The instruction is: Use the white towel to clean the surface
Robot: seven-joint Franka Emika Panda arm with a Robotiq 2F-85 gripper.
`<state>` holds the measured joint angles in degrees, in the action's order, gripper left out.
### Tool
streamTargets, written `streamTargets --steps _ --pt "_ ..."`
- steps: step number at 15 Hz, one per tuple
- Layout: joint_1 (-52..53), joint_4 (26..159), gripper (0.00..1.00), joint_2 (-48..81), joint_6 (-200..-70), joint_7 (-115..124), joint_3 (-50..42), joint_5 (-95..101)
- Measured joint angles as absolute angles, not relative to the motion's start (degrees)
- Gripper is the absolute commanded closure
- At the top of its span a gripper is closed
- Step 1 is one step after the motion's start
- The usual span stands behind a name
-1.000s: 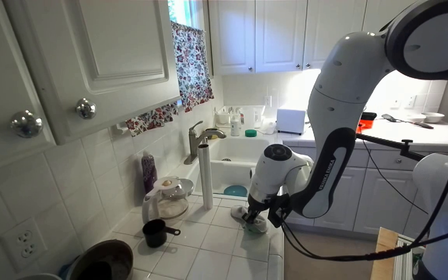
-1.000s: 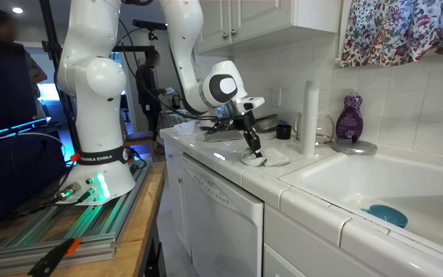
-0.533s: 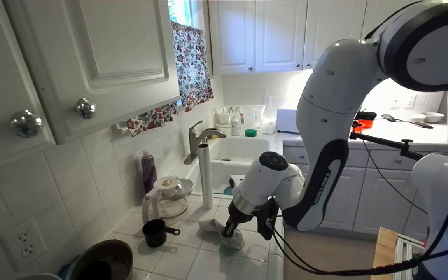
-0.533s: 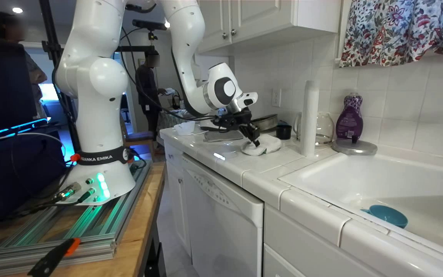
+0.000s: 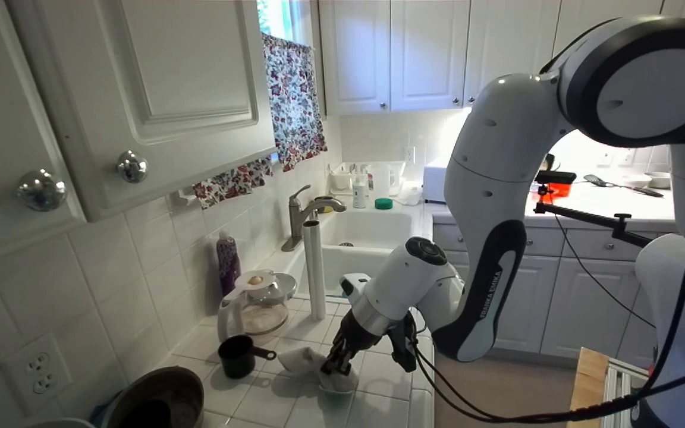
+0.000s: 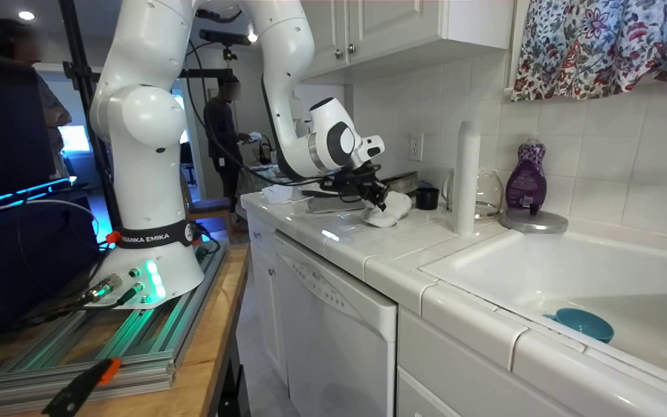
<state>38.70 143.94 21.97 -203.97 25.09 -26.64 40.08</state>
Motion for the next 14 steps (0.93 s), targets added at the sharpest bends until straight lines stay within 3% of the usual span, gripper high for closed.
streamTargets --steps 3,4,5,7,14 --pt "33.48 142.87 0.97 22.80 -205.44 25.09 -21.80 49.32" --pt "31.69 142.17 0.65 23.31 -206.07 25.12 -20.07 52.52" --pt "30.13 141.36 0.64 23.89 -206.47 25.19 -18.61 55.25" --pt "27.39 139.83 0.51 24.76 -206.54 26.01 -16.26 59.61" --pt "23.92 138.75 0.02 22.58 -206.46 30.43 -14.84 61.96"
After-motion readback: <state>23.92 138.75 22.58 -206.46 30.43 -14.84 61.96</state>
